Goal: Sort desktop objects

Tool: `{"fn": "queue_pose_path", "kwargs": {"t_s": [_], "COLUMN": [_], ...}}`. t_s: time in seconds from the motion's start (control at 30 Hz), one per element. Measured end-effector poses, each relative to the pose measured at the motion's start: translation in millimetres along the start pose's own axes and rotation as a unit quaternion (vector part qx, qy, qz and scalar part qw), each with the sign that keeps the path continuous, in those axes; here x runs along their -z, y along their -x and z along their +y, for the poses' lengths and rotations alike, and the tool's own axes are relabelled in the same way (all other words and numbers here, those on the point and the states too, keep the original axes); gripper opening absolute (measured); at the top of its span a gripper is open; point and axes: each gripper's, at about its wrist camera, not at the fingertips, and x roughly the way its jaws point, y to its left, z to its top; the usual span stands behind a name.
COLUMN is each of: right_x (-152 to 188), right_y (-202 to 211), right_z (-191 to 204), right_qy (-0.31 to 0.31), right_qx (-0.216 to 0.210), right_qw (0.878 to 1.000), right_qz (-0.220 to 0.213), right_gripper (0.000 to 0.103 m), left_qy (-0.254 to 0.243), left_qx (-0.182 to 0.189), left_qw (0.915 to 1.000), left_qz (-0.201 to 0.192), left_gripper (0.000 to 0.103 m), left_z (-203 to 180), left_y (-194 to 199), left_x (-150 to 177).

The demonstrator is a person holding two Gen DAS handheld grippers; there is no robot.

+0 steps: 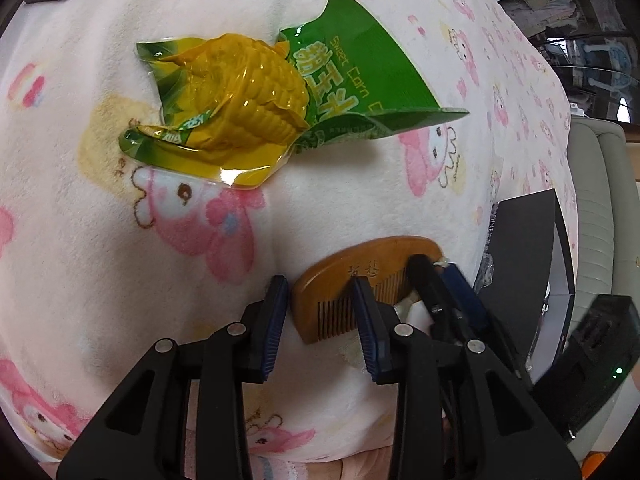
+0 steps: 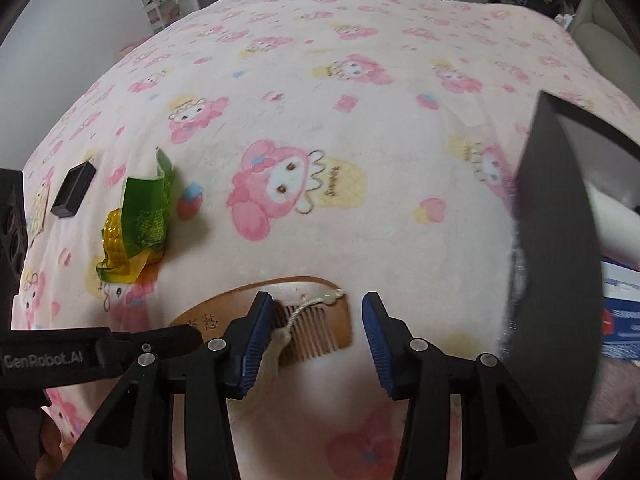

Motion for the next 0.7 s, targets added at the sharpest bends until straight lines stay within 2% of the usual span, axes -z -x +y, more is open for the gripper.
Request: {"fn": "queue_pose_path", "kwargs": {"t_s": [0.13,0.4,0.47,0.57,0.7], "right_x": [7.2,39.8,49.1,56.9,57.4], "right_y": [8.5,46.6,54.3,64.3,64.3], "right_z": [-2.4,-7.1,-7.8,-11.8,-21.8], "right_qy": [-0.003,-0.046,-0.050,-0.054,-0.064], "right_qx": [-0.025,-0.064,-0.071,-0.059,-0.033], "right_qw": [1.000,0.997,0.996,0.997,0.997], "right_qz": [-0.008,-0.001,0.007,0.004,0.000], "right_gripper": [0.043,0.043,0.043,0.042,0.042], "left_qy": [0.012,0.008,-0.005,-0.014,-0.013], "left_qx": [0.003,0.007,0.011,0.031,0.010], "left_qw": [0.9999,0.9999,0.9999,0.9994,0.9998], "left_qz": [-0.006,-0.011,-0.004,0.009,-0.004], "left_gripper": [0.039,0.044,0.051,0.052,0.052], "left_z": [3.2,8.5,6.0,2.4,9.1], "left_y": [1.8,13.0,14.2,14.7,21.3], "left_x": [1.2,5.6,9.7,14.0,14.0]}}
